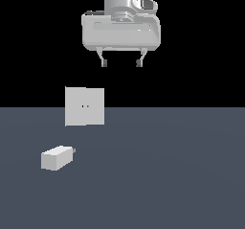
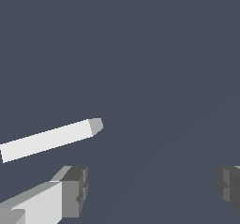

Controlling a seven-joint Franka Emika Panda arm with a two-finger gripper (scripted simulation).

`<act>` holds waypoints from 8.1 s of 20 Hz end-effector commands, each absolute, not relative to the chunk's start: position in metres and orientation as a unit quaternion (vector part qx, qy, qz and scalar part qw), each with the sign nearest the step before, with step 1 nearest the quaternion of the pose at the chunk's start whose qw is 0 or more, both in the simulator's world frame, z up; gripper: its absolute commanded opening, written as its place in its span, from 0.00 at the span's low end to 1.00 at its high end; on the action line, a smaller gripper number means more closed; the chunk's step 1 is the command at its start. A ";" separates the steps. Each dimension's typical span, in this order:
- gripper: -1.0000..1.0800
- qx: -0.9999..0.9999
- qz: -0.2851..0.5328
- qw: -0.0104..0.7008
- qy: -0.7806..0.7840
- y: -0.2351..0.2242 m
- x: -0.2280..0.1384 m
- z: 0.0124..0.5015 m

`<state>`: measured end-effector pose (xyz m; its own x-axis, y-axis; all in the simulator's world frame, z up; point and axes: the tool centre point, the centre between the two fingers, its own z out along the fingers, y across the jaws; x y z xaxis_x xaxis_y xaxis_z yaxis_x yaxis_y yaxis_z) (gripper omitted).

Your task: Plug the charger into the wall socket.

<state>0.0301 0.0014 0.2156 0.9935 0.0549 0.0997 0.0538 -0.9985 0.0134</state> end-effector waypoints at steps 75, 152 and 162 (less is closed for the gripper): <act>0.00 0.984 0.113 0.016 -0.137 0.112 -0.088 0.012; 0.00 0.979 0.113 -0.019 0.167 0.086 -0.008 0.100; 0.00 0.979 0.113 -0.019 0.167 0.092 0.009 0.100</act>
<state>0.0079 0.0921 0.0998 0.9188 0.3230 0.2268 0.3316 -0.9434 0.0001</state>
